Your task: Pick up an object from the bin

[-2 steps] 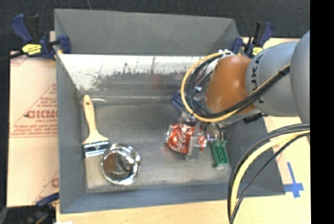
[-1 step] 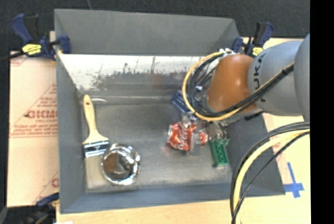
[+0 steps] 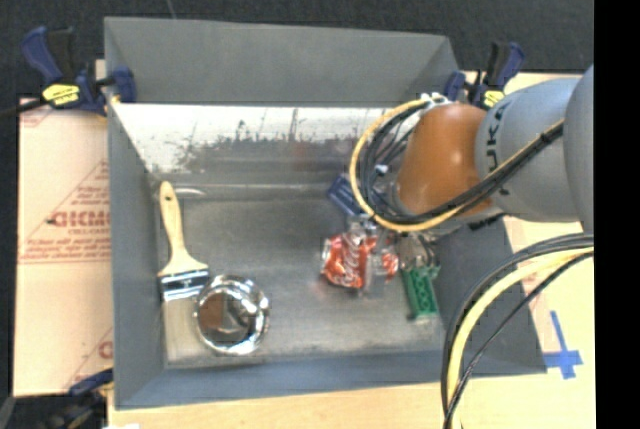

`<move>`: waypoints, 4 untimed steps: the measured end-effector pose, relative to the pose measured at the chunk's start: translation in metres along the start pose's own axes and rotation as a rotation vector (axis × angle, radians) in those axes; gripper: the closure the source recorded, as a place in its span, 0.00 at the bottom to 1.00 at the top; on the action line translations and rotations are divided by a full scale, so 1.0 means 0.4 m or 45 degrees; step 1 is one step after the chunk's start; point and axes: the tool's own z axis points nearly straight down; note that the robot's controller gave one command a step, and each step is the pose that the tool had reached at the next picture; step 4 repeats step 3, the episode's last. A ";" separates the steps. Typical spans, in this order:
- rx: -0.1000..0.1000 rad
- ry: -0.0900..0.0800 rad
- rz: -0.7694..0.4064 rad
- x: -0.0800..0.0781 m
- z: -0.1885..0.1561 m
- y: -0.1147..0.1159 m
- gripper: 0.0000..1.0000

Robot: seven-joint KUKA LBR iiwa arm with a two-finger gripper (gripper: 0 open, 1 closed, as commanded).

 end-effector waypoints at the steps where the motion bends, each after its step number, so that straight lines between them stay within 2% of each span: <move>1: 0.000 0.003 0.000 0.002 -0.035 -0.001 1.00; 3: 0.000 0.010 0.000 0.002 -0.176 -0.002 1.00; 4: 0.000 0.010 0.000 0.002 -0.176 -0.002 1.00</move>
Offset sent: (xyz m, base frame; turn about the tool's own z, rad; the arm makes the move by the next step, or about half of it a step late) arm -0.0013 0.0002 0.0626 -0.0001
